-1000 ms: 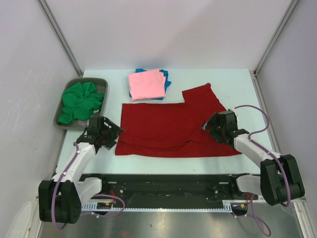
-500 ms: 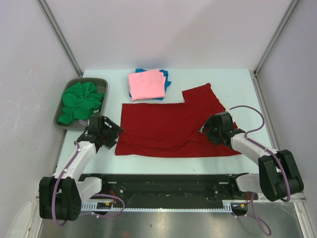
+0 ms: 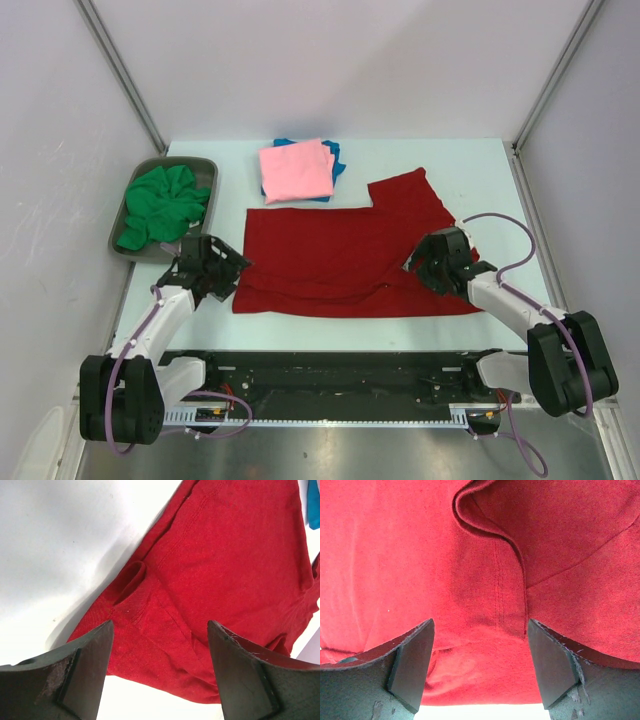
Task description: Fold and stack the t-shirts
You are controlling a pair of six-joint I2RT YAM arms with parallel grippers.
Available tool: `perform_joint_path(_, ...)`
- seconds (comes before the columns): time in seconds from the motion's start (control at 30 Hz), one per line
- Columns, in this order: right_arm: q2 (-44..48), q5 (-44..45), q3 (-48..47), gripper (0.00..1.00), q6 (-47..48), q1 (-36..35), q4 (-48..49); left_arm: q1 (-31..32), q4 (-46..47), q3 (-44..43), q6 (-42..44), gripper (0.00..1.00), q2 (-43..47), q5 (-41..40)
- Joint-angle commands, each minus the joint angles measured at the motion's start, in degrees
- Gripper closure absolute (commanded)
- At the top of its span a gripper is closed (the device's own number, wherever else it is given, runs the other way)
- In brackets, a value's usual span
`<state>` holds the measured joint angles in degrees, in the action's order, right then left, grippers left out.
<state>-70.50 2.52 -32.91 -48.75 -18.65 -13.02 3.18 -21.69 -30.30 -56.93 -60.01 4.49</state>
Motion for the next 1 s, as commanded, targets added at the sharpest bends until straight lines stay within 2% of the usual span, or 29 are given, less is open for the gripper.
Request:
perform_joint_path(0.0,0.5,1.0,-0.2,0.21,0.6,-0.8,0.2,-0.3,1.8,0.8,0.4,0.20,0.3,0.9)
perform_joint_path(0.33,-2.2,0.3,0.0,0.25,-0.6,-2.2,2.4,-0.3,1.7,0.8,0.6,0.20,0.1,0.6)
perform_joint_path(0.67,-0.4,3.5,0.2,0.32,0.7,-2.6,-0.6,-0.3,2.9,1.6,0.4,0.20,-0.8,1.2)
perform_joint_path(0.97,-1.4,3.9,1.0,0.64,0.8,-3.0,0.1,-0.2,2.7,1.6,0.5,0.20,-0.6,1.1)
